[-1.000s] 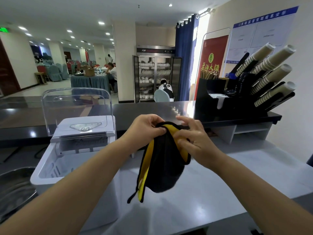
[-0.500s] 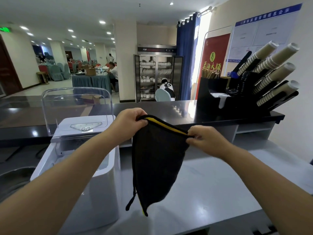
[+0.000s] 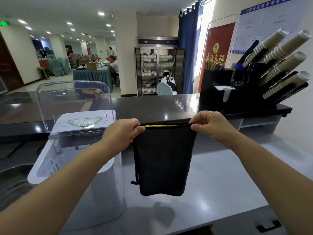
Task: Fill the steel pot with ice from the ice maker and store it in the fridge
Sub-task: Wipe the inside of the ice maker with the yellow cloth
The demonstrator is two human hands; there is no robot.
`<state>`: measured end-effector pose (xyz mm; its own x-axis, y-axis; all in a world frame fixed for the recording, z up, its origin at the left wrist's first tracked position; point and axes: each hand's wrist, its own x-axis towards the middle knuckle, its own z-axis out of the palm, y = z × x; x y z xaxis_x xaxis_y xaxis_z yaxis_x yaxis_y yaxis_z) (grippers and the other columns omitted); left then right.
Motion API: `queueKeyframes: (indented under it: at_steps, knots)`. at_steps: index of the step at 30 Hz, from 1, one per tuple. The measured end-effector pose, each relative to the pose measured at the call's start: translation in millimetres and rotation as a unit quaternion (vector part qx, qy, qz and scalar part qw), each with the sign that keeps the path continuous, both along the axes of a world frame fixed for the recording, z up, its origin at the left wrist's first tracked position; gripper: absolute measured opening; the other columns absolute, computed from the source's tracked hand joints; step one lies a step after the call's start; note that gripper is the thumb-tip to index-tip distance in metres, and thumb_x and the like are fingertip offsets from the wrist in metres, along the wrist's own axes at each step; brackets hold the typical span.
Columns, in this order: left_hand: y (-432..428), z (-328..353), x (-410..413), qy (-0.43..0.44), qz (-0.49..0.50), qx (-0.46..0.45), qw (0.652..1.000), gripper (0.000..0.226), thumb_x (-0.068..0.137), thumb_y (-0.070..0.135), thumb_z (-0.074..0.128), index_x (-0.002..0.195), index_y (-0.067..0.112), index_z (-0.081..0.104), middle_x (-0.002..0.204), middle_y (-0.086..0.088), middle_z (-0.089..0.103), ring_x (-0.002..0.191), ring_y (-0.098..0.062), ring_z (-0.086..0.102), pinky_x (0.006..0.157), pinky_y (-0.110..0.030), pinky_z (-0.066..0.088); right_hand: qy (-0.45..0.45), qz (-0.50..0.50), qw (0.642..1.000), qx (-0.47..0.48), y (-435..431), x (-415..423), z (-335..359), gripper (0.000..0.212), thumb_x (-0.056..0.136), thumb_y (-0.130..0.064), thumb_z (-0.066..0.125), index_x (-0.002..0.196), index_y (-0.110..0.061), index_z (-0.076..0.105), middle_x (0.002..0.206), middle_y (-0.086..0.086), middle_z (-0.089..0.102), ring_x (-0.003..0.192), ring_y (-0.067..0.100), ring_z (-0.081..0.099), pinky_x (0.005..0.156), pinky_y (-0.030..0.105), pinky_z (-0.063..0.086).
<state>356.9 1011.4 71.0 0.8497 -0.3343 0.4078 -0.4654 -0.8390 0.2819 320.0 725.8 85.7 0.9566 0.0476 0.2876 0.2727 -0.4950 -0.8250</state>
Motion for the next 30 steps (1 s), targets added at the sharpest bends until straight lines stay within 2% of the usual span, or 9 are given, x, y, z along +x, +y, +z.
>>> queueKeyframes:
  at_steps: [4,8,11,16,20,22,25,27,30]
  knots:
    - [-6,-3,13,0.019,0.035,-0.004,0.999,0.040,0.094,0.043,0.049,0.068,0.013,0.053,0.062,-0.004,0.053,0.063,-0.024,0.052,0.058,-0.034,0.041,-0.020,-0.027,0.998,-0.058,4,20,-6,0.024,0.087,-0.005,0.065,0.107,-0.019,0.066,0.081,-0.003,0.065,0.076,0.003,0.062,0.068,0.007,0.046]
    - [-15,-19,24,0.143,0.054,-0.129,0.980,0.030,0.095,0.032,0.053,0.073,0.011,0.055,0.058,-0.009,0.062,0.047,-0.018,0.064,0.053,-0.029,0.051,-0.033,-0.076,0.986,-0.146,13,39,-26,0.018,0.091,-0.005,0.058,0.095,-0.015,0.072,0.079,-0.001,0.066,0.066,0.005,0.064,0.065,0.014,0.050]
    - [-23,-31,31,0.172,0.064,-0.224,0.957,0.030,0.095,0.026,0.053,0.072,0.008,0.049,0.062,-0.010,0.061,0.052,-0.022,0.068,0.056,-0.033,0.055,-0.019,-0.111,0.990,-0.085,18,51,-37,0.019,0.091,-0.003,0.054,0.087,-0.016,0.068,0.083,0.007,0.069,0.064,0.011,0.069,0.064,0.024,0.058]
    - [-32,-32,37,0.093,0.055,-0.271,0.956,0.032,0.095,0.028,0.054,0.074,0.004,0.052,0.073,-0.006,0.060,0.065,-0.022,0.068,0.062,-0.034,0.057,-0.048,-0.130,0.990,0.016,14,65,-34,0.029,0.089,0.001,0.056,0.075,-0.022,0.064,0.077,0.001,0.068,0.072,0.017,0.070,0.072,0.028,0.057]
    - [-28,-48,27,0.064,0.045,-0.180,0.980,0.029,0.087,0.037,0.064,0.071,0.015,0.053,0.066,0.001,0.061,0.066,-0.019,0.062,0.063,-0.034,0.050,0.007,-0.112,0.993,0.040,6,56,-47,0.027,0.088,0.002,0.057,0.075,-0.019,0.066,0.075,0.004,0.067,0.061,0.012,0.067,0.068,0.026,0.059]
    - [-30,-61,15,0.109,0.042,-0.126,0.985,0.030,0.081,0.039,0.070,0.073,0.017,0.051,0.066,0.004,0.054,0.066,-0.017,0.053,0.056,-0.028,0.040,0.071,-0.093,0.992,0.046,1,48,-59,0.023,0.088,0.004,0.058,0.077,-0.013,0.067,0.077,0.011,0.067,0.061,0.015,0.066,0.066,0.026,0.059]
    - [-34,-82,-3,0.220,0.001,-0.053,0.974,0.030,0.072,0.029,0.079,0.073,0.020,0.051,0.072,0.002,0.055,0.070,-0.021,0.056,0.060,-0.028,0.046,0.205,-0.043,0.978,0.006,-9,34,-76,0.012,0.088,0.005,0.059,0.084,-0.003,0.067,0.079,0.019,0.069,0.064,0.021,0.067,0.058,0.024,0.057]
    - [-32,-100,-11,0.294,-0.041,0.037,0.954,0.027,0.071,0.019,0.076,0.072,0.023,0.050,0.071,0.004,0.056,0.066,-0.014,0.055,0.056,-0.022,0.042,0.303,0.009,0.952,-0.033,-17,26,-85,0.010,0.087,0.005,0.059,0.087,0.000,0.067,0.075,0.017,0.069,0.062,0.021,0.068,0.057,0.024,0.055]
    - [-26,-130,-27,0.436,-0.111,0.077,0.889,0.029,0.072,0.014,0.074,0.069,0.024,0.047,0.058,0.008,0.057,0.048,-0.002,0.054,0.047,-0.015,0.040,0.420,0.117,0.891,-0.124,-22,14,-103,0.012,0.087,0.002,0.058,0.088,-0.003,0.069,0.078,0.013,0.070,0.069,0.020,0.069,0.066,0.028,0.056]
